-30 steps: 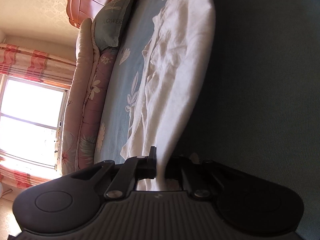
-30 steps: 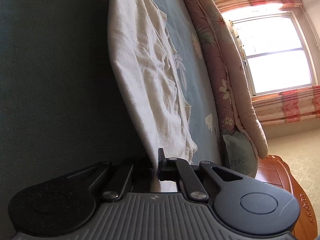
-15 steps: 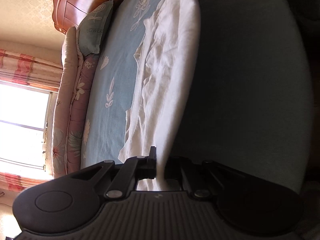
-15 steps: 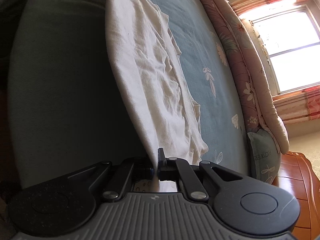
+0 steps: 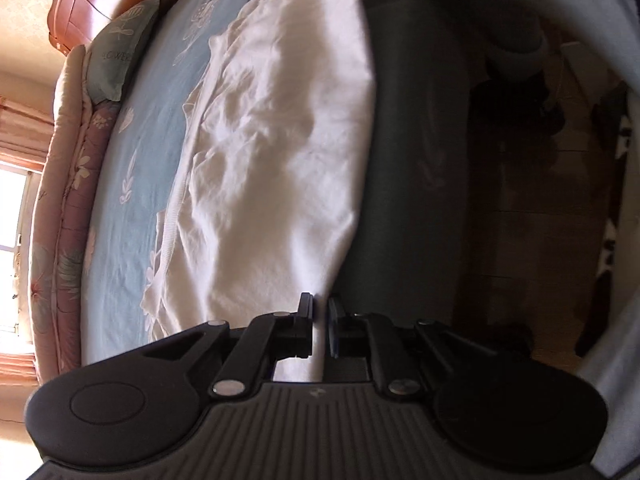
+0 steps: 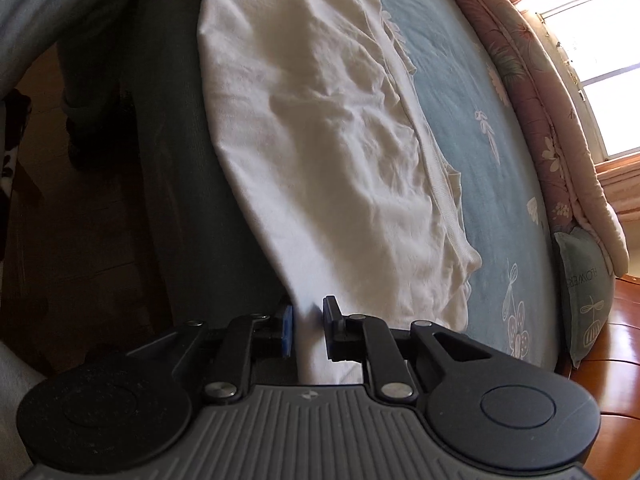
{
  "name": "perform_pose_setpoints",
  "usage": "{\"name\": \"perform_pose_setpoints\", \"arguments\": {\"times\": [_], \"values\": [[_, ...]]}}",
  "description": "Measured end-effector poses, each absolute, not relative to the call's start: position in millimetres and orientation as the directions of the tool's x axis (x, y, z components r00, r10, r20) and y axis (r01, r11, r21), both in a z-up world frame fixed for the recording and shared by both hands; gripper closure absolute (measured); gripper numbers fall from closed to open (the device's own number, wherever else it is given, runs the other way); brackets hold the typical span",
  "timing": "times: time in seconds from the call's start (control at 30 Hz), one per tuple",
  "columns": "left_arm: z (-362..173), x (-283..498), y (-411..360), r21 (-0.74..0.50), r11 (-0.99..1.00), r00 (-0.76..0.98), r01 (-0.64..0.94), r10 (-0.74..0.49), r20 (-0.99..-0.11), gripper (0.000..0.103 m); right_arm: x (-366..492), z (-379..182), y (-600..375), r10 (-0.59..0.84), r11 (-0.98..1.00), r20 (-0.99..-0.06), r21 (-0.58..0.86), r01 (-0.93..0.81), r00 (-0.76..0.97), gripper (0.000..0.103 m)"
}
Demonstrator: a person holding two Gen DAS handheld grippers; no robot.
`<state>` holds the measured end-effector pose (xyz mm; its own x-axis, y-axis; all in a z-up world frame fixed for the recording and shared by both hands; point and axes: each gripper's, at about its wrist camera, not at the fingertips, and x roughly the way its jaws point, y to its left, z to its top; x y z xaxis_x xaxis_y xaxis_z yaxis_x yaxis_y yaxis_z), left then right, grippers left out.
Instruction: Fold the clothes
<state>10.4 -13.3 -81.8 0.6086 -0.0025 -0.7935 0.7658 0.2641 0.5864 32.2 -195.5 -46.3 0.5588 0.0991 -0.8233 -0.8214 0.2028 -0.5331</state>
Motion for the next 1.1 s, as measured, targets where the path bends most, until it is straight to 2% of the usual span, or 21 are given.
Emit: {"name": "perform_pose_setpoints", "arguments": {"times": [0.07, 0.2, 0.3, 0.43, 0.57, 0.63, 0.67, 0.7, 0.73, 0.83, 0.97, 1.0, 1.1], "values": [[-61, 16, -2, 0.545, 0.343, 0.589, 0.765, -0.032, -0.807, 0.092, 32, -30, -204, 0.136, 0.250, -0.840, -0.484, -0.839, 0.525, 0.085], [-27, 48, 25, 0.429, 0.587, 0.589, 0.687, -0.104, -0.801, 0.091, 49, 8, -223, 0.275, 0.431, -0.834, -0.337, -0.837, 0.478, 0.075], [-36, 67, 35, 0.324, 0.702, 0.563, 0.634, -0.131, -0.816, 0.088, 68, 9, -227, 0.356, 0.549, -0.826, -0.195, -0.813, 0.438, 0.075], [-74, 60, 42, 0.249, 0.728, 0.467, 0.638, -0.110, -0.878, 0.087, 78, -30, -221, 0.293, 0.604, -0.867, -0.159, -0.781, 0.403, 0.075], [-60, 63, 67, 0.119, 0.810, 0.436, 0.575, -0.179, -0.882, 0.083, 77, -49, -227, 0.252, 0.608, -0.893, -0.154, -0.779, 0.374, 0.075], [-43, 76, 80, 0.082, 0.848, 0.484, 0.524, -0.217, -0.848, 0.069, 83, -36, -230, 0.300, 0.621, -0.873, -0.127, -0.774, 0.384, 0.073], [-36, 87, 86, 0.059, 0.869, 0.510, 0.491, -0.232, -0.828, 0.056, 89, -26, -230, 0.331, 0.633, -0.851, -0.120, -0.764, 0.408, 0.069], [-29, 97, 92, 0.035, 0.889, 0.537, 0.457, -0.245, -0.807, 0.051, 97, -17, -230, 0.359, 0.652, -0.824, -0.114, -0.749, 0.438, 0.060], [-25, 110, 97, 0.006, 0.907, 0.558, 0.422, -0.255, -0.789, 0.051, 107, -11, -230, 0.377, 0.674, -0.801, -0.107, -0.731, 0.465, 0.053], [-35, 150, 105, -0.080, 0.941, 0.571, 0.329, -0.266, -0.777, 0.051, 143, -13, -229, 0.395, 0.752, -0.764, -0.050, -0.657, 0.511, 0.052], [-71, 175, 124, -0.113, 0.972, 0.570, 0.206, -0.213, -0.793, 0.051, 178, -46, -237, 0.368, 0.839, -0.769, 0.032, -0.543, 0.523, 0.053], [-79, 177, 133, -0.137, 0.973, 0.579, 0.184, -0.220, -0.785, 0.054, 182, -53, -245, 0.363, 0.857, -0.762, 0.048, -0.513, 0.536, 0.053], [-73, 177, 150, -0.229, 0.964, 0.596, 0.132, -0.262, -0.759, 0.054, 184, -64, -270, 0.410, 0.883, -0.712, 0.154, -0.443, 0.570, 0.053]]}}
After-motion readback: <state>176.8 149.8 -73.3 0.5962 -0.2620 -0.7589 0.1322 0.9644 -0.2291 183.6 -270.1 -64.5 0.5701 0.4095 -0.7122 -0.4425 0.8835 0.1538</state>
